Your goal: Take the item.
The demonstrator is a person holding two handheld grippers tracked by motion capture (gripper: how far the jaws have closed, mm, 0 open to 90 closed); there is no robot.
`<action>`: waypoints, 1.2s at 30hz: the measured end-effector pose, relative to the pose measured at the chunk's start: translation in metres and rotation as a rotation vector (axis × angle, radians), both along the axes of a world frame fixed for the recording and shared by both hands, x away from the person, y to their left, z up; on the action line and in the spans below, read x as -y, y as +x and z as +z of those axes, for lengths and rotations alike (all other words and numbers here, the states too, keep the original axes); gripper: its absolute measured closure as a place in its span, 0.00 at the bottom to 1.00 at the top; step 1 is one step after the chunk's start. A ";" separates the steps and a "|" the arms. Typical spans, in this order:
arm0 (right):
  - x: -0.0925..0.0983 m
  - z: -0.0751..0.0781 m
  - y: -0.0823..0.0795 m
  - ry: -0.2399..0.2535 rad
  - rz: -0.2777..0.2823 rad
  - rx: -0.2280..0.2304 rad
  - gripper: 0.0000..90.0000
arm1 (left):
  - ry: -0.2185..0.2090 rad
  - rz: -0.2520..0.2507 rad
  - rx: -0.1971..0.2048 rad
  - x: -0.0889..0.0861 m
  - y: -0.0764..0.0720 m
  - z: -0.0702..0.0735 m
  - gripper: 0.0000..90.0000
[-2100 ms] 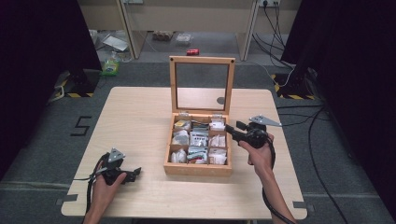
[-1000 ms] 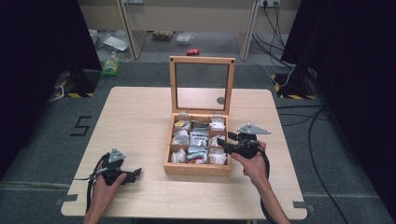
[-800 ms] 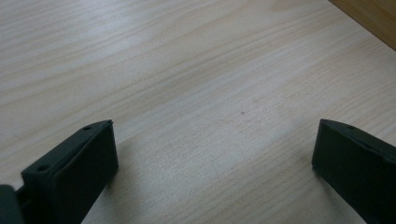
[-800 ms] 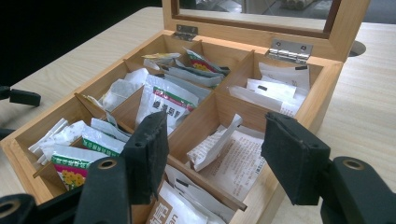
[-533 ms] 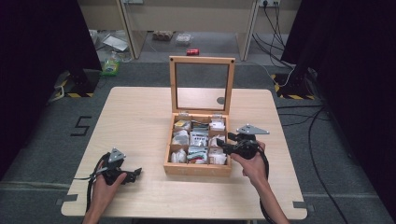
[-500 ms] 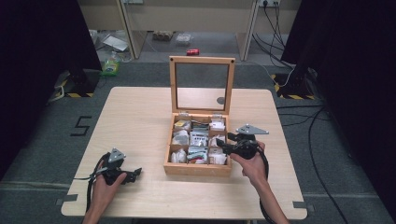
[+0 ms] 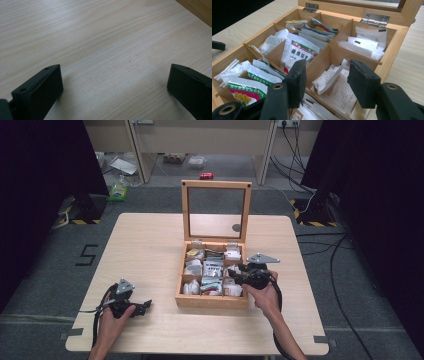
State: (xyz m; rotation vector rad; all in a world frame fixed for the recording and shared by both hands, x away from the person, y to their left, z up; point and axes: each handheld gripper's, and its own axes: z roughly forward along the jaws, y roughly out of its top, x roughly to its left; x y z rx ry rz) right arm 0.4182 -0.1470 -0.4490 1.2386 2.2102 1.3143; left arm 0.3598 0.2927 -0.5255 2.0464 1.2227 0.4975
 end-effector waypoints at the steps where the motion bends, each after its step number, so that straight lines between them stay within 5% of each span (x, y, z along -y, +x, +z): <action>1: -0.001 0.000 0.001 -0.003 0.000 0.000 0.56 | 0.000 0.000 0.000 0.000 0.000 0.000 0.00; 11: -0.010 -0.007 0.007 -0.052 -0.005 -0.029 0.64 | 0.000 0.000 0.000 0.000 0.000 0.000 0.00; 19: -0.015 -0.013 0.013 -0.032 0.008 -0.061 0.70 | 0.001 0.000 0.001 0.000 0.000 0.000 0.00; 22: -0.017 -0.014 0.014 -0.063 0.004 -0.050 0.75 | 0.002 -0.001 0.001 0.000 0.000 0.000 0.00; 36: -0.013 -0.007 0.012 -0.065 0.032 0.022 0.94 | 0.001 -0.005 0.002 0.000 -0.001 0.000 0.00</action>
